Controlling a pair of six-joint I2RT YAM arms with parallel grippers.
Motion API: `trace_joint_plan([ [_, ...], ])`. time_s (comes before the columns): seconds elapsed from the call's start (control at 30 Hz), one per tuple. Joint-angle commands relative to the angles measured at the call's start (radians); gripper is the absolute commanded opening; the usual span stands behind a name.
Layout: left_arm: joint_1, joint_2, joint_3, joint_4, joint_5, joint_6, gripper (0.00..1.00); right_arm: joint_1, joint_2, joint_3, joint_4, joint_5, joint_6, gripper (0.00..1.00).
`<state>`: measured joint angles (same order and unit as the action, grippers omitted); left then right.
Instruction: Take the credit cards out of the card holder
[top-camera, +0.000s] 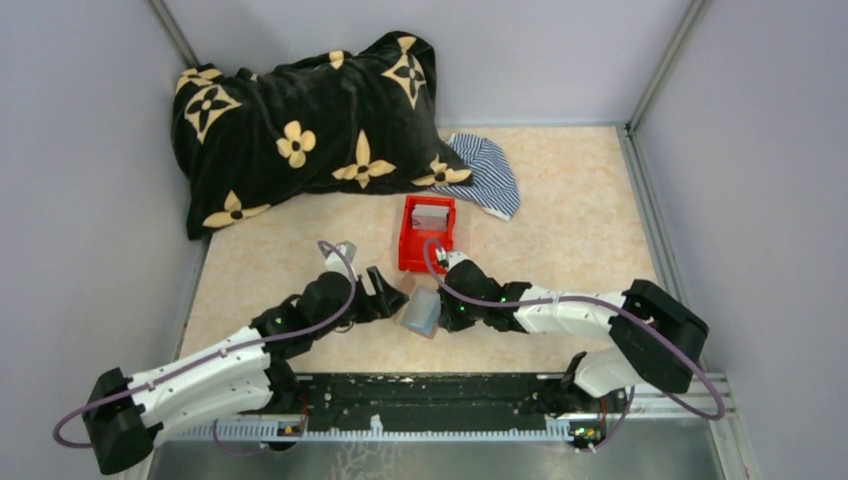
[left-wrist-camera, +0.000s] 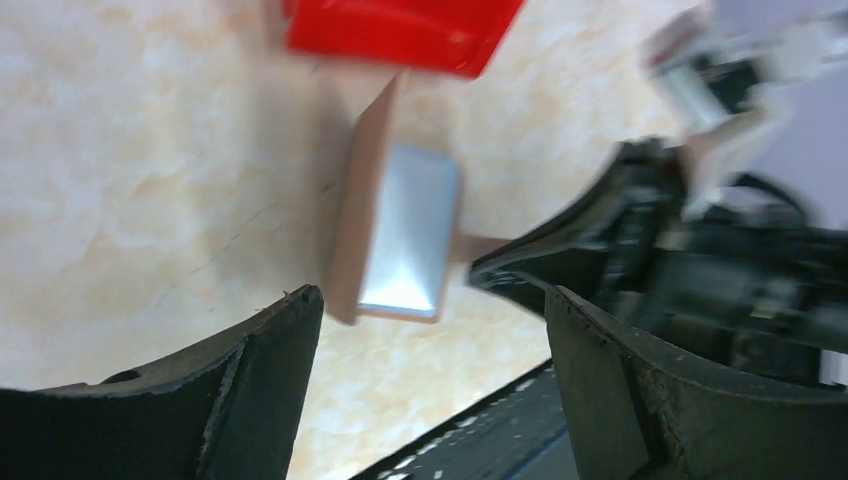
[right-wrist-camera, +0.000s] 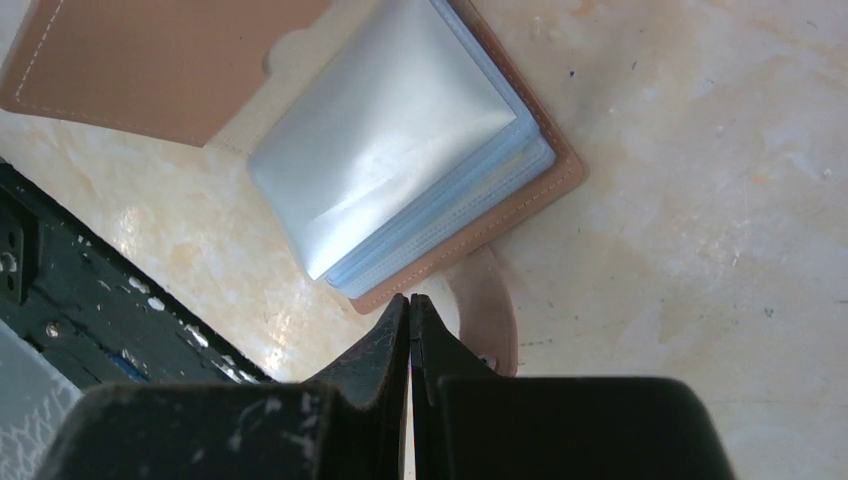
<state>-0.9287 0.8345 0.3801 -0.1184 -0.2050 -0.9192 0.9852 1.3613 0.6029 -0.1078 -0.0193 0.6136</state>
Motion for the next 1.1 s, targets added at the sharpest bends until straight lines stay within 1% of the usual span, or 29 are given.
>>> trace_joint_plan([
  [0.0,0.002,-0.087,0.099,-0.101,-0.016,0.042,0.88,-0.003,0.041,0.011,0.089,-0.004,0.0,0.0],
  [0.1,0.001,-0.027,0.171,-0.094,0.033,0.09,0.88,-0.003,0.084,-0.018,0.13,-0.009,0.008,0.0],
  [0.17,0.0,0.037,0.208,-0.057,0.087,0.124,0.88,-0.003,0.098,-0.037,0.164,-0.017,0.027,0.0],
  [0.27,0.0,0.108,0.224,0.035,0.161,0.146,0.89,-0.005,0.094,-0.066,0.197,-0.021,0.053,0.0],
  [0.33,0.0,0.156,0.227,0.067,0.181,0.14,0.89,-0.009,0.081,-0.082,0.207,-0.022,0.066,0.0],
  [0.5,0.002,0.271,0.203,0.094,0.181,0.119,0.88,-0.018,0.047,-0.11,0.208,-0.019,0.079,0.0],
  [0.6,0.004,0.312,0.169,0.112,0.124,0.108,0.88,-0.021,0.037,-0.13,0.214,-0.02,0.09,0.0],
  [0.73,0.027,0.339,0.129,0.124,0.053,0.132,0.88,-0.035,0.021,-0.156,0.219,-0.014,0.103,0.0],
  [0.9,0.111,0.404,0.057,0.202,0.122,0.138,0.87,-0.083,0.014,-0.175,0.215,-0.014,0.096,0.0],
  [1.07,0.117,0.448,0.036,0.199,0.111,0.144,0.86,-0.142,0.017,-0.167,0.195,-0.015,0.057,0.0],
])
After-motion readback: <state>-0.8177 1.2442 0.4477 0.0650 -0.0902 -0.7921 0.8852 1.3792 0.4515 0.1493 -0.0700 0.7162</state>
